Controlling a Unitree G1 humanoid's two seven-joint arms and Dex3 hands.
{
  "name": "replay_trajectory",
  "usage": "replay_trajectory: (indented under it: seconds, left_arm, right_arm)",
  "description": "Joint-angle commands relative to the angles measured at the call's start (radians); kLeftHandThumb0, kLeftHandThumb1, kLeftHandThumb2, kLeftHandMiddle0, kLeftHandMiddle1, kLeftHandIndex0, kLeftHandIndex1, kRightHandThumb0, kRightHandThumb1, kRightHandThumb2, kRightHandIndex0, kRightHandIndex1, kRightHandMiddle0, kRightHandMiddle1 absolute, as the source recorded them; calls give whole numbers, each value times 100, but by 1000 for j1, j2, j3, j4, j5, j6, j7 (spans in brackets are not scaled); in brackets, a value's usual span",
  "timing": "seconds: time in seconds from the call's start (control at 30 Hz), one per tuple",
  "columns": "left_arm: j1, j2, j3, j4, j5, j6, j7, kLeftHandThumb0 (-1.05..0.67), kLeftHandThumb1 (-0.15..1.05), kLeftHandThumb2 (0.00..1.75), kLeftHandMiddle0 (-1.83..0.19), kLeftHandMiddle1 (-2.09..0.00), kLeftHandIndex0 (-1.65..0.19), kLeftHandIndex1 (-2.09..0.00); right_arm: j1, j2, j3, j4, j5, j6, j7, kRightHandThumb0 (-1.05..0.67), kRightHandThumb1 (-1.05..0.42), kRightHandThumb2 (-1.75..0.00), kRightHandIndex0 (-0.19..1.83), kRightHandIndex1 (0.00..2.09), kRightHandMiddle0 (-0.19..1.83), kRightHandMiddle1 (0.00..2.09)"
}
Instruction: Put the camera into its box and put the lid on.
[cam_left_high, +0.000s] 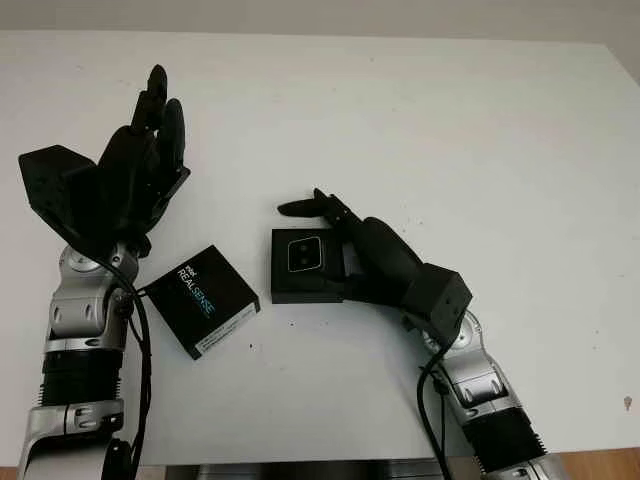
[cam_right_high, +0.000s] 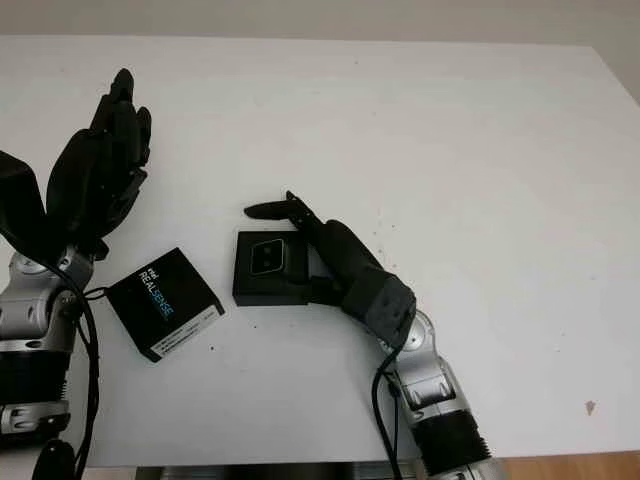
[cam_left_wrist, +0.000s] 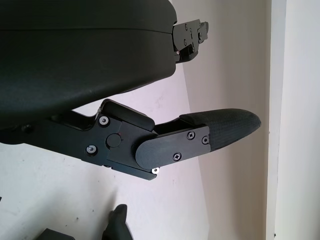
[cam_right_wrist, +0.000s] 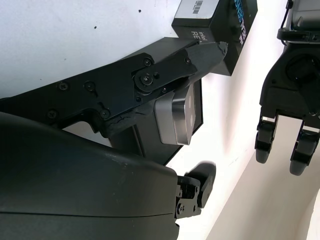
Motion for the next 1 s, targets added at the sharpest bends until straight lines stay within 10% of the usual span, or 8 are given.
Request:
replay_trajectory:
  seconds: [0.0,0.63,0.97]
  left_arm:
    - [10,12,1,-16,4,-3,-6,-84,105,65,19,0,19,0]
    - [8,8,-5,-7,9,-9,-7,-85,105,65,19,0,19,0]
    - [-3,-5,-8,0,-1,-6,-10,-82,105,66,19,0,19,0]
  right_arm:
    - [34,-15,-2,22,6,-7,5,-77,-92,-5,-19,0,-11,29]
    - [-21,-114,-88,-157,-141,-58,-165,-74,-91,-5,9,14,16,29]
    - [-83,-237,-65,-337,-355,-89,-179,-81,-89,-6,29,23,20,96]
